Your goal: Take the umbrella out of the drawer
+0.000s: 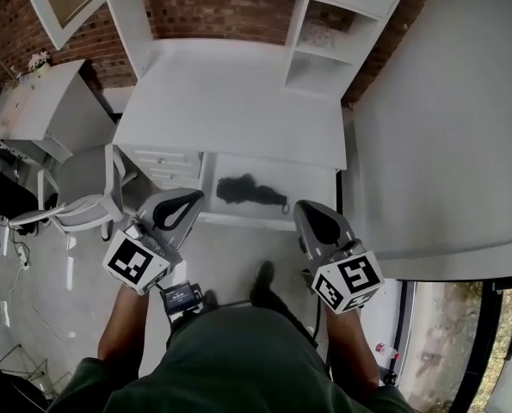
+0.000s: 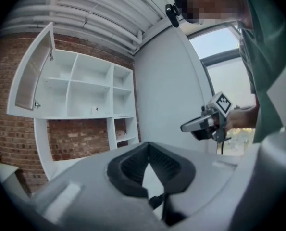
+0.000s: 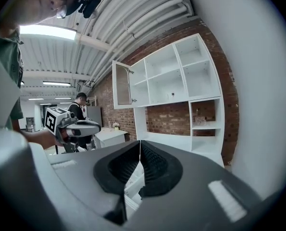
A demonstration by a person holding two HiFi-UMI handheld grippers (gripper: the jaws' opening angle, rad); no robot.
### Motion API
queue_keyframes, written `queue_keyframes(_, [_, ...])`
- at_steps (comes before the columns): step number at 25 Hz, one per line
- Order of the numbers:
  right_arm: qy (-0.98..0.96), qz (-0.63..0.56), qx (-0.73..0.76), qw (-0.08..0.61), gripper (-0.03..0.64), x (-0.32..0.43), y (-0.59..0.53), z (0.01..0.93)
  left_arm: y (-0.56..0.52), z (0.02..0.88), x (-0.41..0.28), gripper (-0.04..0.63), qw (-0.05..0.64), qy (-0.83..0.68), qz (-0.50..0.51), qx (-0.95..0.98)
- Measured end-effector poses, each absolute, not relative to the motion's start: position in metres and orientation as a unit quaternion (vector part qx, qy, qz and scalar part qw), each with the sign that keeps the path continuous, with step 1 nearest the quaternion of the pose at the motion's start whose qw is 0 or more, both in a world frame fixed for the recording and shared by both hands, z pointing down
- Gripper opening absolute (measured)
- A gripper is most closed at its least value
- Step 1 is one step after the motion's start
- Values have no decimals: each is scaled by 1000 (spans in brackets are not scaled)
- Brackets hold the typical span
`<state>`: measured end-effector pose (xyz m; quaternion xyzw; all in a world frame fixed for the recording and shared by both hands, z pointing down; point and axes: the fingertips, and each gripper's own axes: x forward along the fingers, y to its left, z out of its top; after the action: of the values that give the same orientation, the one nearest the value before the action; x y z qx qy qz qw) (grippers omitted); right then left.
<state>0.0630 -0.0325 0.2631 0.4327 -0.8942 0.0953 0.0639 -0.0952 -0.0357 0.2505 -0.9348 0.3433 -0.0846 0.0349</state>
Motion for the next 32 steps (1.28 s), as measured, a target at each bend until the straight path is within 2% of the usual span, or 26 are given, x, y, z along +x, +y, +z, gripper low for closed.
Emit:
queue_keyframes(12, [-925, 114, 355, 77, 18, 126, -125, 297, -119, 287, -16, 0, 14, 386, -130, -913])
queue_keyframes(32, [-917, 194, 312, 157, 69, 123, -207, 440, -216, 421, -14, 2, -53, 353, -228, -906])
